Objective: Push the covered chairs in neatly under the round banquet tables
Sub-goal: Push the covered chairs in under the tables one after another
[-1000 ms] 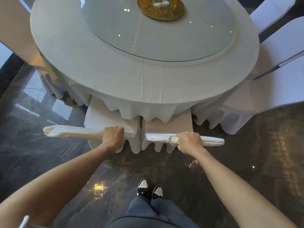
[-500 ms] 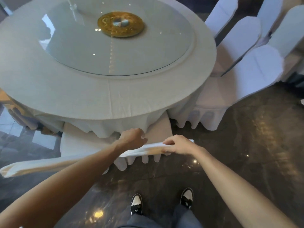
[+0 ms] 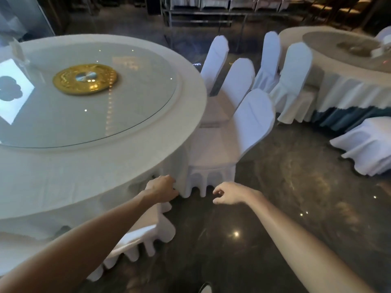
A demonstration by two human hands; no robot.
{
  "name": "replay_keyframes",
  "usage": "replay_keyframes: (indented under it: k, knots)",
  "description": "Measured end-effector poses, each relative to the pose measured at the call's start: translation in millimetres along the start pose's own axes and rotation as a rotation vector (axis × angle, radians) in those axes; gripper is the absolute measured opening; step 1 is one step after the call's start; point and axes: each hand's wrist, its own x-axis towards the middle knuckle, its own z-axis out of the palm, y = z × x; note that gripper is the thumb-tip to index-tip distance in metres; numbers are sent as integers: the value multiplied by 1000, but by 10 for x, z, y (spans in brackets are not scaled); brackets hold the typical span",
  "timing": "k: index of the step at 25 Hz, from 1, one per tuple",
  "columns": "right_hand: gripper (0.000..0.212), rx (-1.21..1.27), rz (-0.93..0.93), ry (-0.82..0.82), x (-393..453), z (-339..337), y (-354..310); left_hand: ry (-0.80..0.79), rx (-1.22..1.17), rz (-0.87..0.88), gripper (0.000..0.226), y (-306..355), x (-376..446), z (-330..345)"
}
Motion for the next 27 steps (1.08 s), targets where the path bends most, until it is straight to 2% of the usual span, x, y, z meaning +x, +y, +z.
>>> replay_keyframes:
  k: [4, 7, 11, 16, 22, 27]
  knots:
    - [47, 6, 14, 94, -8, -651, 842, 67, -33, 40, 48, 1030, 506, -166]
    - [46, 24, 15, 168, 151, -1071, 1326, 107, -66, 67, 53, 1521, 967, -257]
    - [45, -28, -17, 280, 471, -1694, 1986, 132, -60, 83, 59, 2177, 1742, -377]
    - [48, -101, -55, 453, 1094, -2735, 2850, 188, -100, 54, 63, 3024, 3087, -583]
    - [47, -134, -95, 453, 1885, -3935, 3855, 119, -215, 35, 59, 4030, 4408, -955]
    - [44, -161, -162, 408, 2622, -4686, 4400, 120, -269, -37, 60, 4487, 5273, -1180]
